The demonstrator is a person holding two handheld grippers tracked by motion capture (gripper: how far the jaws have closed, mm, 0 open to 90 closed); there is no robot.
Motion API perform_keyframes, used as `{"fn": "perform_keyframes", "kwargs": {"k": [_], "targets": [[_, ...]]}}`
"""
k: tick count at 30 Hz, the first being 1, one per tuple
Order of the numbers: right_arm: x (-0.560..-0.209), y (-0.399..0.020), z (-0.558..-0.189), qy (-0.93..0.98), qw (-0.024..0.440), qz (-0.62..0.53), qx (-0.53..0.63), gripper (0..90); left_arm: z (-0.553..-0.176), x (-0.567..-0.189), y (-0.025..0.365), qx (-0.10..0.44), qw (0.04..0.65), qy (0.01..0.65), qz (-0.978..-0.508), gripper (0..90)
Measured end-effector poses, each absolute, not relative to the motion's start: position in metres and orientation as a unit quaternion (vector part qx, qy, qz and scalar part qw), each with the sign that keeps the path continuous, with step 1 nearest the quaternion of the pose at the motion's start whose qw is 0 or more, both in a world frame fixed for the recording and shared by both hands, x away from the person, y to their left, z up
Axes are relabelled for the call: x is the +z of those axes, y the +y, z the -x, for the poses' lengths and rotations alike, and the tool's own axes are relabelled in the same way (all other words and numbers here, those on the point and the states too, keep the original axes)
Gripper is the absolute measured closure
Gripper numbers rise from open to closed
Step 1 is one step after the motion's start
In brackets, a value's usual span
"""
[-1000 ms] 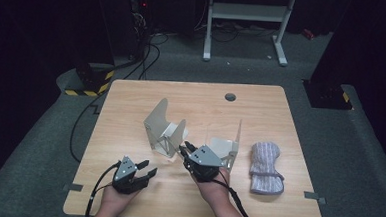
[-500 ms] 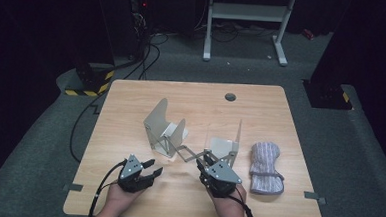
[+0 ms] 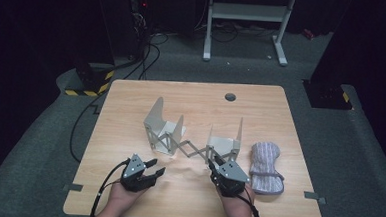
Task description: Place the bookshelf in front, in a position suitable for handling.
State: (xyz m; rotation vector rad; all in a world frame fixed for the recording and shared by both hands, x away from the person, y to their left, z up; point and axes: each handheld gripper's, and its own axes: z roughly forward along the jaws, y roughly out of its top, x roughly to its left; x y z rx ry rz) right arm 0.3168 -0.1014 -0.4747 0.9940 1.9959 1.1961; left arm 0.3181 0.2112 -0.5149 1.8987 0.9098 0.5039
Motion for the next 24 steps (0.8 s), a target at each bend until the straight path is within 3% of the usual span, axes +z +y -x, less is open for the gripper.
{"fn": "perform_keyframes", "kwargs": {"k": [10,24], "targets": [[-0.478,-0.109,-0.346,0.746,0.299,-0.394,0.446,69.2,-0.318,-0.516,0.213,0.206,0.466,0.374,-0.775,51.5],[-0.483,-0.125,-0.341,0.737,0.310,-0.409,0.440,64.8,-0.316,-0.516,0.216,0.216,0.468,0.371,-0.772,51.4]]}}
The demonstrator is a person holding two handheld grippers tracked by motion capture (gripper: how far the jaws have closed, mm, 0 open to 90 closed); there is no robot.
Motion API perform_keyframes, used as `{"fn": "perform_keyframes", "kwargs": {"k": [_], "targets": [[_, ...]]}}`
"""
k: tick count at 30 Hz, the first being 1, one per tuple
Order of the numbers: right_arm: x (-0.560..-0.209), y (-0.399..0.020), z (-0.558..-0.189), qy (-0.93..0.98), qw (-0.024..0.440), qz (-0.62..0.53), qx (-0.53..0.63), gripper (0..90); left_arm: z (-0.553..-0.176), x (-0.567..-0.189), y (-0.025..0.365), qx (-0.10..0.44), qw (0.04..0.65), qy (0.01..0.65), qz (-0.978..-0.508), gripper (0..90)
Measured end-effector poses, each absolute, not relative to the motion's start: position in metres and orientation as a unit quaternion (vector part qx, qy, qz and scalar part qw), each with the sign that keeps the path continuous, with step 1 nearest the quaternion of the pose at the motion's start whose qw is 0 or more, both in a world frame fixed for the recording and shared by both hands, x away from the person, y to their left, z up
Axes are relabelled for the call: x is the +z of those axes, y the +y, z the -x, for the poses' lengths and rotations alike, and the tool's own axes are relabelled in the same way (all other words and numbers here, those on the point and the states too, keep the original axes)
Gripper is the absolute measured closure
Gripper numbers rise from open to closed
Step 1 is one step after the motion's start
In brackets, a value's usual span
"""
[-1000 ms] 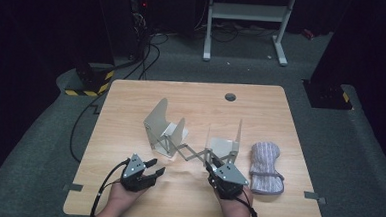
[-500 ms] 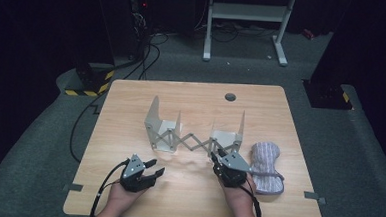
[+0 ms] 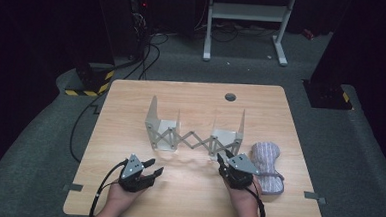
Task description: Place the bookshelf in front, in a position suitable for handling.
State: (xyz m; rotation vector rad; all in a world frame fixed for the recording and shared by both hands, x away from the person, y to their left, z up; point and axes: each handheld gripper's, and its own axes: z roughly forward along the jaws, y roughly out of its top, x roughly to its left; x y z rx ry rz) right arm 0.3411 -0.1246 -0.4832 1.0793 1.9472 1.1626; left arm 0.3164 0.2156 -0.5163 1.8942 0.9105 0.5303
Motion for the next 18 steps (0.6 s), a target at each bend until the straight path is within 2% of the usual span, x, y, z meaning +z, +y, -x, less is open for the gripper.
{"fn": "perform_keyframes", "kwargs": {"k": [5,11,13,18], "targets": [[-0.484,-0.125,-0.348,0.734,0.312,-0.412,0.441,61.5,-0.318,-0.519,0.215,0.214,0.470,0.375,-0.770,49.3],[-0.484,-0.123,-0.360,0.738,0.301,-0.423,0.432,52.6,-0.319,-0.521,0.216,0.211,0.470,0.380,-0.768,48.0],[-0.483,-0.122,-0.365,0.741,0.299,-0.425,0.426,49.1,-0.320,-0.521,0.216,0.210,0.470,0.383,-0.767,49.3],[-0.480,-0.119,-0.378,0.748,0.304,-0.420,0.414,47.3,-0.319,-0.521,0.217,0.214,0.467,0.382,-0.768,51.9]]}}
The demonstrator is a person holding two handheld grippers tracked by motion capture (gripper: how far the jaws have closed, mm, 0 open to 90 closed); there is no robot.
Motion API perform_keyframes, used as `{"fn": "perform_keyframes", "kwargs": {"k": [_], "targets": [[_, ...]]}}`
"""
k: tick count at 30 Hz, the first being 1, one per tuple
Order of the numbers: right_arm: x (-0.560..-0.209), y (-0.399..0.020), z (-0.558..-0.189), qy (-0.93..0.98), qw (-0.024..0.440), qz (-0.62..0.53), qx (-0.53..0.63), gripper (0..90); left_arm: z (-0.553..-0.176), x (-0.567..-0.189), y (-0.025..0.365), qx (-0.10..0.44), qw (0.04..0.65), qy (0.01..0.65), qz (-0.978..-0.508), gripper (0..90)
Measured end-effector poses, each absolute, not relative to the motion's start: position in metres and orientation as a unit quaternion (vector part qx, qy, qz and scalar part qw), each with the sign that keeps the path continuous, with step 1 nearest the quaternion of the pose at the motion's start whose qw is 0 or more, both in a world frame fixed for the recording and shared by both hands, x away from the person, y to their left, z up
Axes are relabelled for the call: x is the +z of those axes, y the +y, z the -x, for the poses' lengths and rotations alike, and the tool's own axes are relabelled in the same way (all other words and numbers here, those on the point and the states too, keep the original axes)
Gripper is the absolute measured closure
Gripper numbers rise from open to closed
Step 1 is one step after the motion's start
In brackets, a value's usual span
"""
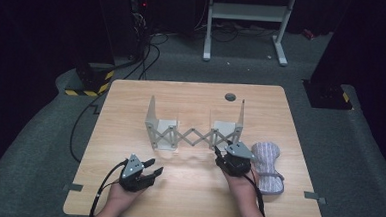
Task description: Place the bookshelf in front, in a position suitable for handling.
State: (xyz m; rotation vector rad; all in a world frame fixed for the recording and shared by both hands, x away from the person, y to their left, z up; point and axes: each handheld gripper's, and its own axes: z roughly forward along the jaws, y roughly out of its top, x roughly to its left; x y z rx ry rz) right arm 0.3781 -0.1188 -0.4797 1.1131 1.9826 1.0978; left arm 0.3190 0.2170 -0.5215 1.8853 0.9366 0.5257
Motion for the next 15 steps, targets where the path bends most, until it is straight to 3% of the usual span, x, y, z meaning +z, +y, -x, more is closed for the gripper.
{"fn": "perform_keyframes", "kwargs": {"k": [15], "targets": [[-0.479,-0.115,-0.398,0.751,0.303,-0.422,0.408,43.8,-0.322,-0.520,0.225,0.213,0.466,0.402,-0.759,50.5]]}}
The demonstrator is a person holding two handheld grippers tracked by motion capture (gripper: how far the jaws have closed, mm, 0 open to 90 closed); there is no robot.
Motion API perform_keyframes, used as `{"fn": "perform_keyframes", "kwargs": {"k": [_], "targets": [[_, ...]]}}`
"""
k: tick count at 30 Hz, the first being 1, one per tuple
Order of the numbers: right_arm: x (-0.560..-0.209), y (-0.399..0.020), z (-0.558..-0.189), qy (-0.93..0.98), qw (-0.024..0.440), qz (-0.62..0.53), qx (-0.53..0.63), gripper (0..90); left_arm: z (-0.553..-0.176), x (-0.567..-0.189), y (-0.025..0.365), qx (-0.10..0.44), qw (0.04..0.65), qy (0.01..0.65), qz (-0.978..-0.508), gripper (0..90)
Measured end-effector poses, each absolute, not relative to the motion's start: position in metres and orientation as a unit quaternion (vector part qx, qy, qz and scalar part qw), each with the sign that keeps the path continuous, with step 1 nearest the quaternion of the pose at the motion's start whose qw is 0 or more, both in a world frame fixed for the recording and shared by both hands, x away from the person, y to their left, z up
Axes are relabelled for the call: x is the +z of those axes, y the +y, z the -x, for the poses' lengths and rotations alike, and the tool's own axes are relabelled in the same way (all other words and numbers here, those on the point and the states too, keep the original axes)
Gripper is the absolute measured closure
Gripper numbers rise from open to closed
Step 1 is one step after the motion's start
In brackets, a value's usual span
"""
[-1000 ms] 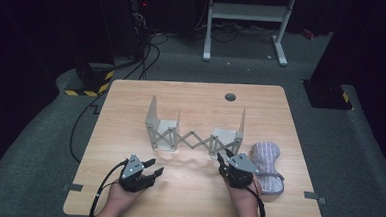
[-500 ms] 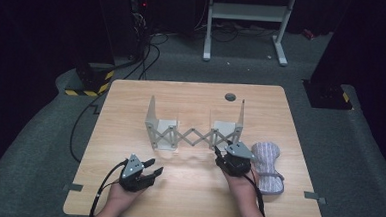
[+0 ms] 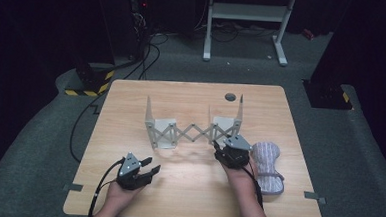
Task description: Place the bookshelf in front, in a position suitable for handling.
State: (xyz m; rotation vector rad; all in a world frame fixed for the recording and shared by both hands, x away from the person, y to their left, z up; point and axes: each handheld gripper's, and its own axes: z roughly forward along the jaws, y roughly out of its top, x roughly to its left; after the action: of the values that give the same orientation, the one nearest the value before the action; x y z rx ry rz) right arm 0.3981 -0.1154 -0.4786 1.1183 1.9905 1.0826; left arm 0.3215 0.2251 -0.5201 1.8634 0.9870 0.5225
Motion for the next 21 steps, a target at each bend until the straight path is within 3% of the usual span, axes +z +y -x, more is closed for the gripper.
{"fn": "perform_keyframes", "kwargs": {"k": [14,21], "targets": [[-0.479,-0.115,-0.383,0.756,0.300,-0.407,0.416,37.7,-0.322,-0.519,0.228,0.210,0.461,0.395,-0.766,44.2],[-0.471,-0.135,-0.356,0.744,0.295,-0.421,0.426,27.1,-0.322,-0.519,0.227,0.211,0.455,0.391,-0.771,42.2]]}}
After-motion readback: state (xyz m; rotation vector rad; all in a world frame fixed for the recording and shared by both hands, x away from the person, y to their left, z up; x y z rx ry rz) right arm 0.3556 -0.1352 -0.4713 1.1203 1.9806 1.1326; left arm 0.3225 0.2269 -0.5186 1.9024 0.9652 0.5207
